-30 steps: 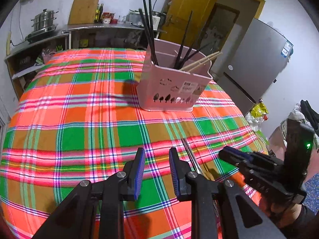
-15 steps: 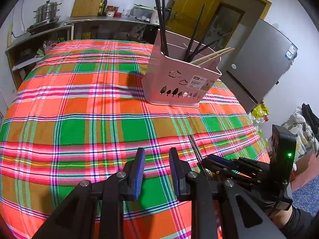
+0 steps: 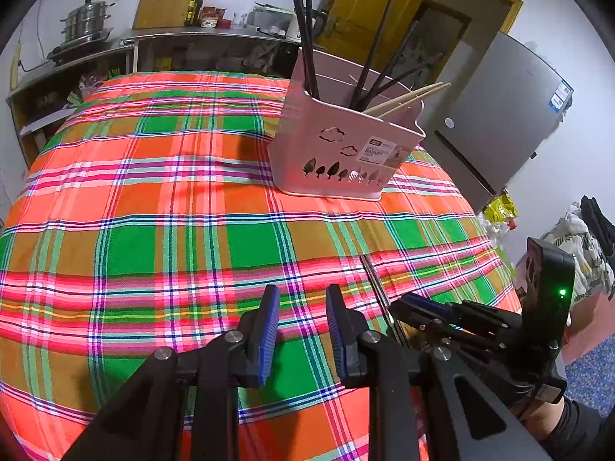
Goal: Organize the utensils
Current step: 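Move both open tools down to the metal chopsticks on the cloth, then grasp a metal chopstick with the left tool while the right tool grasps another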
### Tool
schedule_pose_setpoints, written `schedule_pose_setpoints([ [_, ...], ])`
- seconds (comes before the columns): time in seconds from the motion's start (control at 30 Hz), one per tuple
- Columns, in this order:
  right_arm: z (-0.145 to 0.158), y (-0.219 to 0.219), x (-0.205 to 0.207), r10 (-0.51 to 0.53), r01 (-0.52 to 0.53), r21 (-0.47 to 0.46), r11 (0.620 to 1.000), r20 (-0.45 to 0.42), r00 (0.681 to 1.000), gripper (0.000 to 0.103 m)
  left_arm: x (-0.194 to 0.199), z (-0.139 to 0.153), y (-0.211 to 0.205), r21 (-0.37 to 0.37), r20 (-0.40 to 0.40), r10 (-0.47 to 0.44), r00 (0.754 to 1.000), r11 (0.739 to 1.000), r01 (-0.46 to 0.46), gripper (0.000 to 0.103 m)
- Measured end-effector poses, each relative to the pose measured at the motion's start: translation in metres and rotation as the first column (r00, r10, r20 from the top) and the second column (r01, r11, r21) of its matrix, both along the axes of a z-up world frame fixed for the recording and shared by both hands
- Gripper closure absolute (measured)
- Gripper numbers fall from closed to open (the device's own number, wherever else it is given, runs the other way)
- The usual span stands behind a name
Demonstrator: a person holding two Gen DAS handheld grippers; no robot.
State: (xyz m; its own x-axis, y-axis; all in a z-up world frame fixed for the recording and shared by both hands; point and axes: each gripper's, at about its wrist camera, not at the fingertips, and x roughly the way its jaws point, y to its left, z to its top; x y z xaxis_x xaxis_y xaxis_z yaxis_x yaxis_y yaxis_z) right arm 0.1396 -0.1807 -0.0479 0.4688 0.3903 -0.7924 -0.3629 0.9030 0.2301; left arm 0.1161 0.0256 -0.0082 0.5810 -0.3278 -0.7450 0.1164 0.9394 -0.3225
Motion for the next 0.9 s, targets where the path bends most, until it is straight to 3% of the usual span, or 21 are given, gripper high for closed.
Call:
schedule_pose_setpoints([
  [0.3,0.000,0.006,0.000,0.006,-0.005,-0.038,0.999,0.005,1.000,0.087,0.001,-0.001,-0.002,-0.003,-0.009,-0.001,1.000,1.000,0.000,0.079],
  [0.37,-0.003,0.007,0.001,0.004,-0.005,-0.062,0.998,-0.004,1.000,0.093,0.001,-0.003,-0.002,-0.006,-0.014,0.001,1.000,1.000,-0.001,0.079],
  [0.53,-0.003,0.006,-0.001,-0.002,0.002,-0.070,0.998,0.002,1.000,0.094,0.003,-0.006,-0.006,-0.029,-0.033,-0.005,0.999,1.000,0.004,0.079],
  [0.8,-0.002,-0.023,-0.002,-0.064,0.064,-0.057,0.996,-0.004,0.998,0.097,0.021,-0.023,-0.050,-0.072,-0.092,-0.078,0.993,0.995,0.071,0.079],
  [0.9,-0.001,-0.037,-0.002,-0.091,0.091,-0.057,0.994,-0.004,0.996,0.097,0.027,-0.032,-0.067,-0.057,-0.111,-0.093,0.990,0.995,0.087,0.079],
])
